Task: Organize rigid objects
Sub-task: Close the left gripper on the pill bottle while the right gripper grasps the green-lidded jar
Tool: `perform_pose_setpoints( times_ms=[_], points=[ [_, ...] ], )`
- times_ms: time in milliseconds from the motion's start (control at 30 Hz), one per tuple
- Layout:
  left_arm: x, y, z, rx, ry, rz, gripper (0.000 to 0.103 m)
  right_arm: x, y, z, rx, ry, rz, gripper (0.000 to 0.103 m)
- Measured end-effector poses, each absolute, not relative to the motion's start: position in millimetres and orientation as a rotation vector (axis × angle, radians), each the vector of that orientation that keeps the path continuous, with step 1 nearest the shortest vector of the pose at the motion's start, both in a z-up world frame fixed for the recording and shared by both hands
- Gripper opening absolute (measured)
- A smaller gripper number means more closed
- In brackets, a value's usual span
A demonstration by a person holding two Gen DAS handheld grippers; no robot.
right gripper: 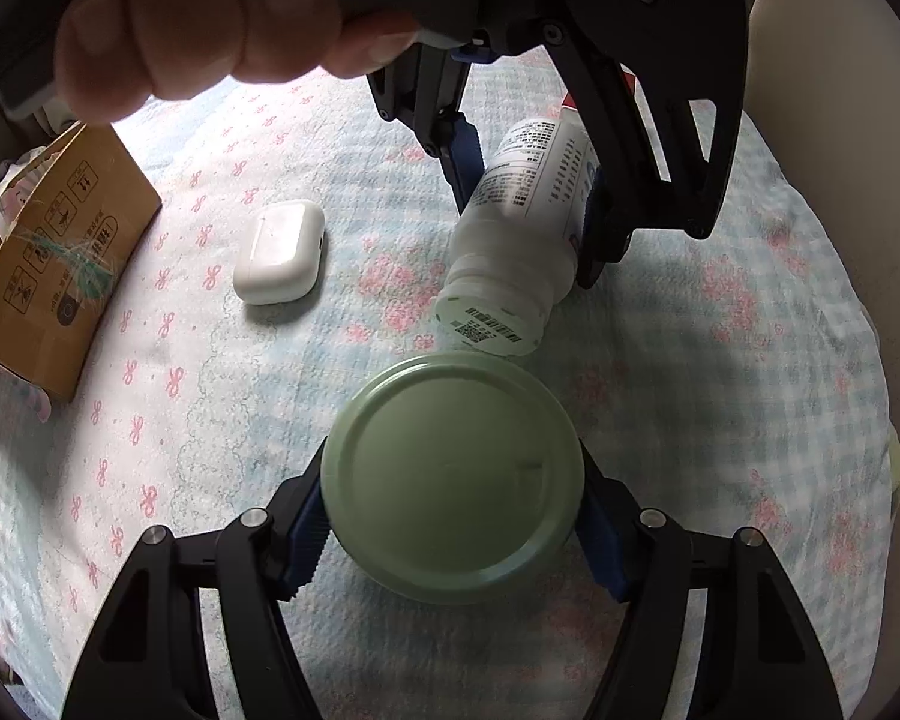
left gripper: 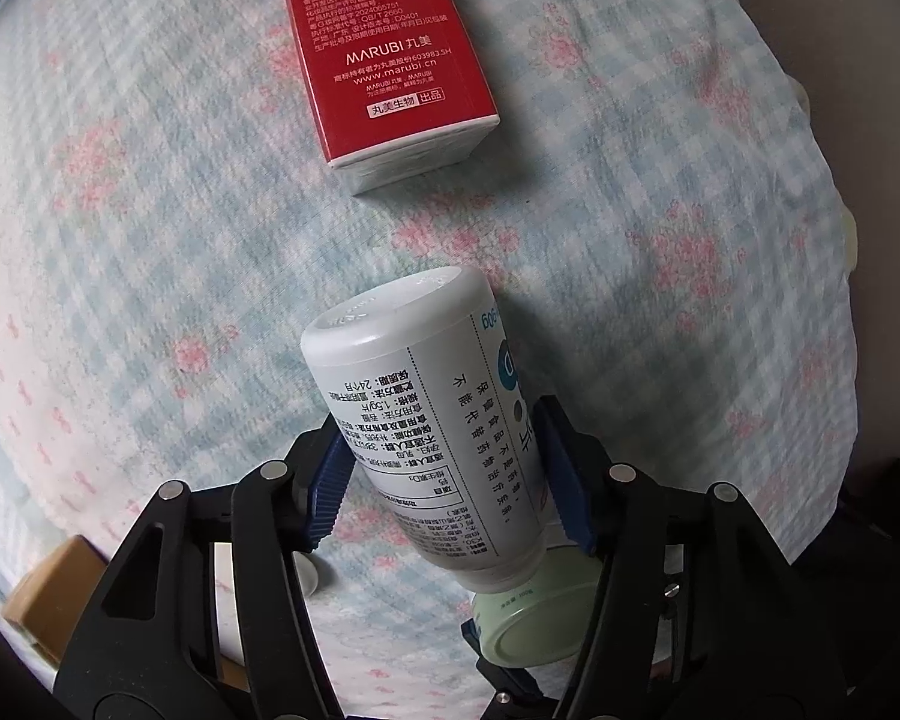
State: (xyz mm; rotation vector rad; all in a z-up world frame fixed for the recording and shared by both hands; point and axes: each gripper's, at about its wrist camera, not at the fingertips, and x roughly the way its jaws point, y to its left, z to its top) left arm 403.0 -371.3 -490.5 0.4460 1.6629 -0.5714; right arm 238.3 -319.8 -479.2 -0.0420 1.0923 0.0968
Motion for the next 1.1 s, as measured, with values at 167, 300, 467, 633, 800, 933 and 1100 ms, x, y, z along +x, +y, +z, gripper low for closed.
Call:
perform_pose_setpoints(
  times_ms=[167, 300, 467, 633, 800, 933, 1100],
  points=[
    [407.5, -354.5, -483.5, 0.407, 1.661, -0.577, 0.052, 236.2, -330.6, -472.8, -0.019, 1.090, 0.102, 0.066],
    [409.9, -341.4, -467.2, 0.375, 1.650, -0.574, 0.052, 233.2, -334.9, -463.5, -0.011, 1.087, 0.102, 0.066],
    [409.4, -320.9, -441.1, 0.328, 1.636, -0.576, 0.052, 227.8, -338.9, -444.7, -0.002, 1.083, 0.093, 0.066],
    [401.2, -292.0, -398.7, 0.281, 1.600, -0.572, 0.051, 226.2, -342.9, -419.9, 0.014, 1.084, 0.093, 0.066],
    [400.3, -252.0, -357.1, 0.223, 1.555, -0.552, 0.051, 222.0, -329.7, -393.2, 0.022, 1.076, 0.093, 0.066],
    [393.2, -218.9, -327.0, 0.166, 1.518, -0.527, 0.051, 217.2, -314.5, -367.5, 0.035, 1.063, 0.090, 0.066],
    [381.4, -164.1, -295.6, 0.097, 1.484, -0.487, 0.051, 219.7, -296.3, -324.8, 0.034, 1.033, 0.108, 0.066]
  ],
)
